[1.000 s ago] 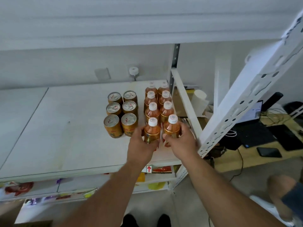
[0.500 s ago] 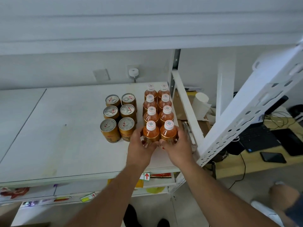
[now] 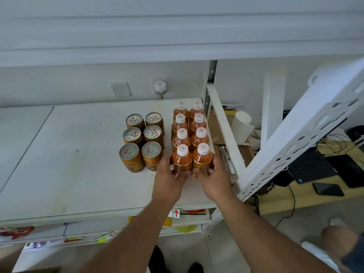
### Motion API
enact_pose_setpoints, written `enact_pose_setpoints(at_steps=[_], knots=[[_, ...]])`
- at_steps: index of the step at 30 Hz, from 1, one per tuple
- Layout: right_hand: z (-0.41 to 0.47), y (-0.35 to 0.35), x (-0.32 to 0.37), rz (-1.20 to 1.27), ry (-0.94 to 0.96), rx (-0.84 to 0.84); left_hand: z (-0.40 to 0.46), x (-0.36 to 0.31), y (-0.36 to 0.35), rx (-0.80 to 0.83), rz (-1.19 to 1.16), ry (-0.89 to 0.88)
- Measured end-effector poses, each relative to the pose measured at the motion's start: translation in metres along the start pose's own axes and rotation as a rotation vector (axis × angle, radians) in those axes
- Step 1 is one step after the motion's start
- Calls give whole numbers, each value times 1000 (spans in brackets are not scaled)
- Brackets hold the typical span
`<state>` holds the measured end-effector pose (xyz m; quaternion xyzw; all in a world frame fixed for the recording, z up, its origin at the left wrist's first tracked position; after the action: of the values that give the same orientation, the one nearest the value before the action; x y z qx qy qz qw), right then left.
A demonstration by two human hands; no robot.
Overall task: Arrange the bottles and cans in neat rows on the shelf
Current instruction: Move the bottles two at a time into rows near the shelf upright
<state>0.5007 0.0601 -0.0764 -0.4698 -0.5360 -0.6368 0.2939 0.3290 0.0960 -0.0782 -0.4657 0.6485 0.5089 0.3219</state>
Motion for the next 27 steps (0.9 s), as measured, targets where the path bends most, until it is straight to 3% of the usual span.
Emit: enact_pose_setpoints(at_steps=[27], knots=[[-7, 2, 5, -34, -17, -4, -5, 12, 11, 46, 333, 26]])
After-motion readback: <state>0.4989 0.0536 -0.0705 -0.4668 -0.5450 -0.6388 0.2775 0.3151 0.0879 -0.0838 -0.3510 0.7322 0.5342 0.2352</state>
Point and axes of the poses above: each hand's wrist, its own z-axis towards the middle knuckle, its own y-axis out of the back of the hand, x = y × z, the point moved 9 cm from there along z, towards the middle knuckle, and after that the axes turned 13 degrees about y, right-handed, at the moved point
